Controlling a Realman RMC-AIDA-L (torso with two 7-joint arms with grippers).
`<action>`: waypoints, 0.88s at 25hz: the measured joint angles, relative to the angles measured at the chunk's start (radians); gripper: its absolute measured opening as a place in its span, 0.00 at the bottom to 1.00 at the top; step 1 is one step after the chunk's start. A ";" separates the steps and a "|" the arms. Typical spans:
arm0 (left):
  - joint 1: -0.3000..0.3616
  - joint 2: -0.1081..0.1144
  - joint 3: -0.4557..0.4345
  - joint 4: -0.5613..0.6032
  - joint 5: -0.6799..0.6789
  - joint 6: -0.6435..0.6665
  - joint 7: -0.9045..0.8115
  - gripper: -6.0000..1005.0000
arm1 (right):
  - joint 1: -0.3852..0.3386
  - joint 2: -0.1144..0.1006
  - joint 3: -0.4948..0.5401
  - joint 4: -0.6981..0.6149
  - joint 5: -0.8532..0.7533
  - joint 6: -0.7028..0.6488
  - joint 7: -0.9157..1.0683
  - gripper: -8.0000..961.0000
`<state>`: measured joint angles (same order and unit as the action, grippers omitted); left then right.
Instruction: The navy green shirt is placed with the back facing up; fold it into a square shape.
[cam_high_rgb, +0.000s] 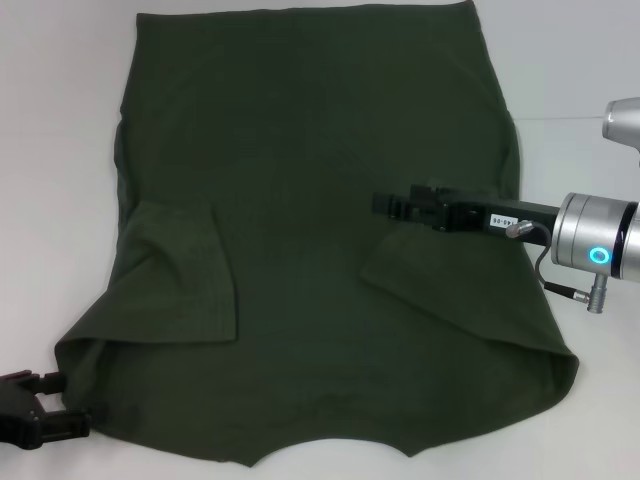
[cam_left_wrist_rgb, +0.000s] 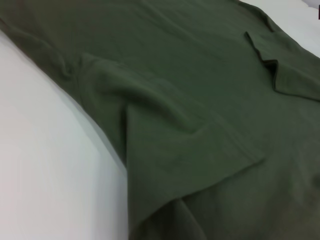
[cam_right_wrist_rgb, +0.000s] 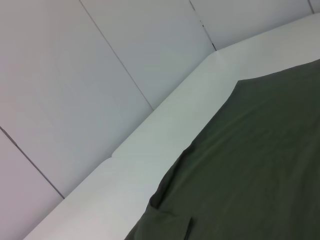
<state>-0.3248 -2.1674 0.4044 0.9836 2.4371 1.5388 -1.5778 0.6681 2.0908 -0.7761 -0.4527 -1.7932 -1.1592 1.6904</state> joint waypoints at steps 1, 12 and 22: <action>0.000 0.000 0.001 0.000 0.000 0.000 0.000 0.84 | 0.000 0.000 0.000 0.000 0.000 0.000 0.000 0.98; -0.005 0.000 0.016 -0.013 -0.007 0.008 0.002 0.84 | 0.001 0.000 0.001 0.001 0.002 0.000 -0.005 0.98; -0.029 0.000 0.032 -0.031 -0.007 0.020 0.005 0.79 | -0.003 0.000 0.002 0.002 0.012 0.001 -0.014 0.98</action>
<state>-0.3535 -2.1675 0.4369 0.9523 2.4297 1.5584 -1.5733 0.6655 2.0908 -0.7746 -0.4509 -1.7814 -1.1581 1.6765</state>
